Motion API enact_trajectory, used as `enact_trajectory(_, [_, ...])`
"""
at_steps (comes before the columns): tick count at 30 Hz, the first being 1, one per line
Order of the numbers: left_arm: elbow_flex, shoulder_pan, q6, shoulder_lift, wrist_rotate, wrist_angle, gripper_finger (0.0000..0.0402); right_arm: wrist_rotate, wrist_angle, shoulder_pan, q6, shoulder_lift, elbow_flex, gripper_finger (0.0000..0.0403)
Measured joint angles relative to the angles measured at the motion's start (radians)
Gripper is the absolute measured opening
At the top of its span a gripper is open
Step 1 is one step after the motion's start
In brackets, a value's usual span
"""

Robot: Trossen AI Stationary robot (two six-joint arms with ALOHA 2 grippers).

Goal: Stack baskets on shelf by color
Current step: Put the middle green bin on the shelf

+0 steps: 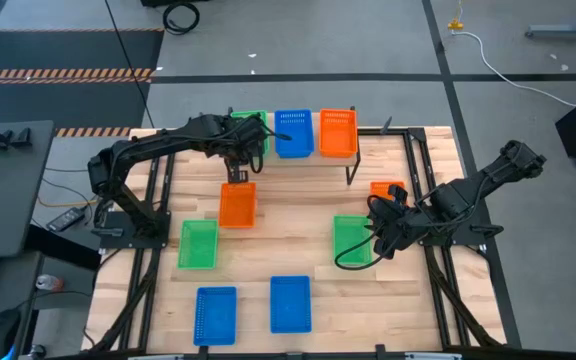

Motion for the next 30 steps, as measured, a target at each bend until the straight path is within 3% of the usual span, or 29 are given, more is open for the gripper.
enact_trajectory(16, [0.0, 0.0, 0.001, 0.0, -0.048, -0.005, 0.0131, -0.001, 0.0, 0.0, 0.003, 0.0, 0.0, 0.0128])
enact_trajectory(30, [0.0, -0.006, 0.022, 0.0, -0.027, 0.013, 0.0117, -0.001, 0.0, 0.0, 0.003, 0.0, 0.0, 0.0128])
